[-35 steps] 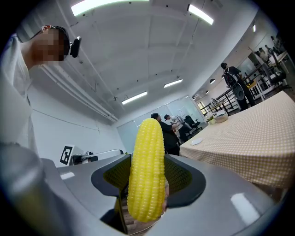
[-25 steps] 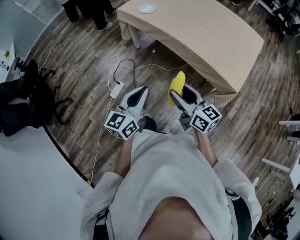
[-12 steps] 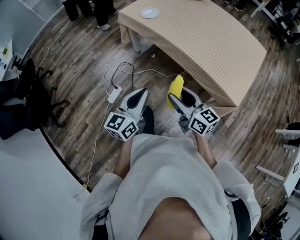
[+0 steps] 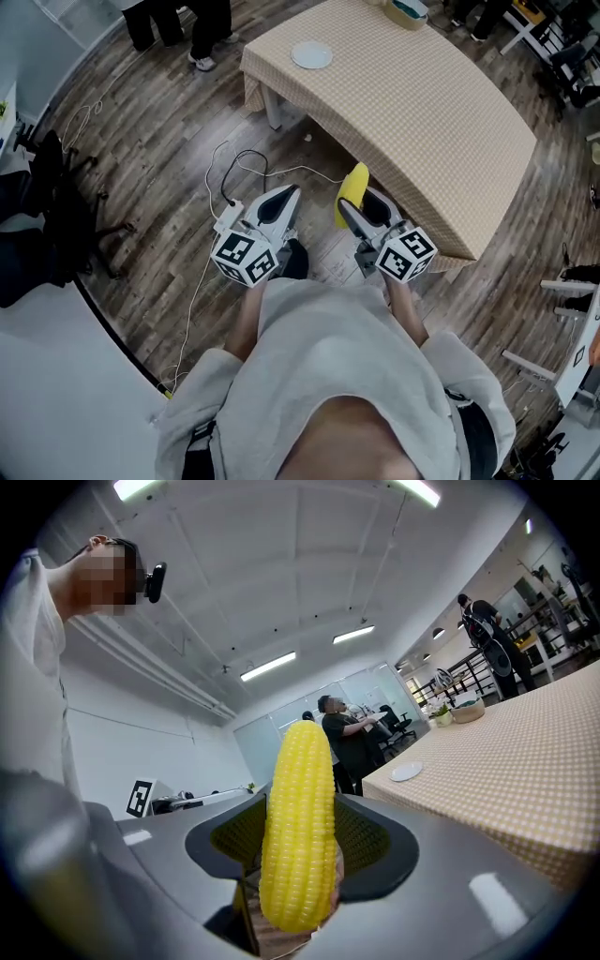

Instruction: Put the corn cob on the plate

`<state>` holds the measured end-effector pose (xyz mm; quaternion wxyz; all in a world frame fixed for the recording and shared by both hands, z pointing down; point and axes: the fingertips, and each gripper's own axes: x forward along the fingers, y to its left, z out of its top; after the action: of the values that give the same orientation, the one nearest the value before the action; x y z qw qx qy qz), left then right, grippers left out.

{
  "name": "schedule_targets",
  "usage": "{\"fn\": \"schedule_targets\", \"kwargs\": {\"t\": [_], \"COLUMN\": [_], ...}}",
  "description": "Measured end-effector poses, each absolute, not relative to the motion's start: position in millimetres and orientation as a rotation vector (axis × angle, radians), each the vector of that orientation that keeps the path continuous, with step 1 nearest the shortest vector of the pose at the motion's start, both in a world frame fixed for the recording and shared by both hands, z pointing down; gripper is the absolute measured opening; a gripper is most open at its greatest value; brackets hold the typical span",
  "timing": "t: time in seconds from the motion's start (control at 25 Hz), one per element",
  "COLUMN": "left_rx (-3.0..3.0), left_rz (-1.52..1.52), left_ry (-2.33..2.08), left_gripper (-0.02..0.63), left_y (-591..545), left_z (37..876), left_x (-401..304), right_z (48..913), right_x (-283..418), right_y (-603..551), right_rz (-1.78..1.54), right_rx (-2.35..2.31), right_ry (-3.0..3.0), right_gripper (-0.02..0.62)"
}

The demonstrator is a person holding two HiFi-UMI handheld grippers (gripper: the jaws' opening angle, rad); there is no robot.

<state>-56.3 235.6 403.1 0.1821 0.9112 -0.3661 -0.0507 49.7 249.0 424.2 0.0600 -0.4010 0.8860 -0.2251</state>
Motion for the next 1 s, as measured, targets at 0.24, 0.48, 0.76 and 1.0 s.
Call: {"fn": "schedule_targets", "kwargs": {"t": [0.24,0.48,0.76,1.0], "left_rx": [2.582,2.585,2.585,2.576], "left_rz": [-0.192,-0.223,-0.228,-0.202], "left_ry": [-1.050,-1.037,-0.975,-0.941], "left_gripper": [0.008,0.007,0.008,0.008], "left_y": [153,96,65,55], "left_z": [386,382,386,398], "left_x": [-105,-139,-145,-140], "right_z": [402,384,390,402], "right_x": [11,-23,-34,-27], "right_y": [165,103,77,64], "right_rz": [-0.633,-0.579,-0.599,-0.621], "right_rx": [-1.233,-1.246,-1.308,-1.334], "right_ry": [2.685,2.676,2.664,2.647], "right_gripper": [0.229,0.229,0.229,0.229]}}
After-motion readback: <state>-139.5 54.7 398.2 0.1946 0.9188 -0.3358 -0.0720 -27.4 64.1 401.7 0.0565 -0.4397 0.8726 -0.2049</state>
